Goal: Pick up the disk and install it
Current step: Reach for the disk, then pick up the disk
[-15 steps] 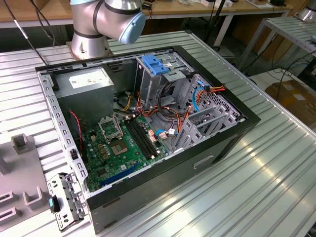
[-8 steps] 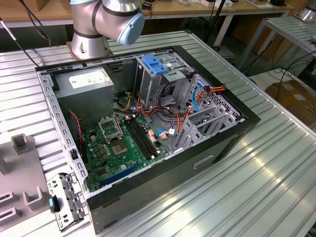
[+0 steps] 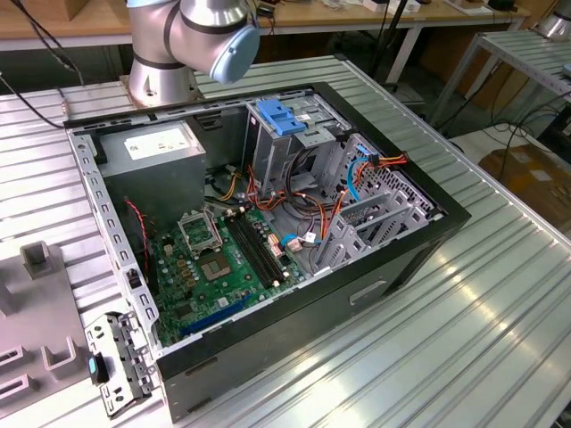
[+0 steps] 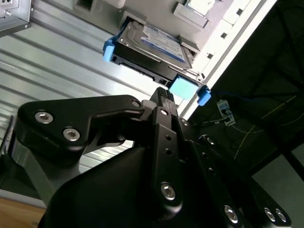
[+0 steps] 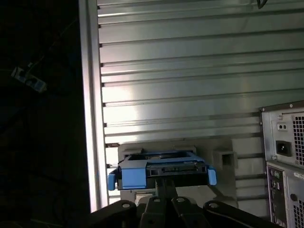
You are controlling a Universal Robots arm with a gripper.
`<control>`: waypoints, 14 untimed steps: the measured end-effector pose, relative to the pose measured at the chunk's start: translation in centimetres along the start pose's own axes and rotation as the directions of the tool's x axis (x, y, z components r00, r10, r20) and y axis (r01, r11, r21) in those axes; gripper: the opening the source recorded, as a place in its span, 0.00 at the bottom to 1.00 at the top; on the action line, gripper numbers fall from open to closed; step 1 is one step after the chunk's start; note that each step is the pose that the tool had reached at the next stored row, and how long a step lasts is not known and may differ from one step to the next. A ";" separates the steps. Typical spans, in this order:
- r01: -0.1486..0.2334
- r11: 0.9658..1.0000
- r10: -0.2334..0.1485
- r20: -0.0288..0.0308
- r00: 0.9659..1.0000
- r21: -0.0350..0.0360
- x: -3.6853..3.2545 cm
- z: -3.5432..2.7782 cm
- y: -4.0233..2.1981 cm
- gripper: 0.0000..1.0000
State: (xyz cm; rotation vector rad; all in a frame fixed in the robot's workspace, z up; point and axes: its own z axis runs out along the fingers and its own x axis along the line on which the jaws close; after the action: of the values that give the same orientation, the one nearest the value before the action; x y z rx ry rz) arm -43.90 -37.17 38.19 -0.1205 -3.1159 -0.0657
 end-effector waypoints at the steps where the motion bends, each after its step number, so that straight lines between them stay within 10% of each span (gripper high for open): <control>1: 0.000 1.000 0.000 0.000 1.000 0.000 0.68 0.03 -0.05 0.11; 3: 0.000 1.000 0.000 0.000 1.000 0.000 1.90 0.09 -0.15 0.11; 14: 0.000 1.000 0.000 0.000 1.000 0.000 2.06 0.09 -0.16 0.11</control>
State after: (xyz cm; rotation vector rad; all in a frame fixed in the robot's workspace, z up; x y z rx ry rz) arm -45.97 -37.17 38.15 -0.1205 -3.1157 -0.0656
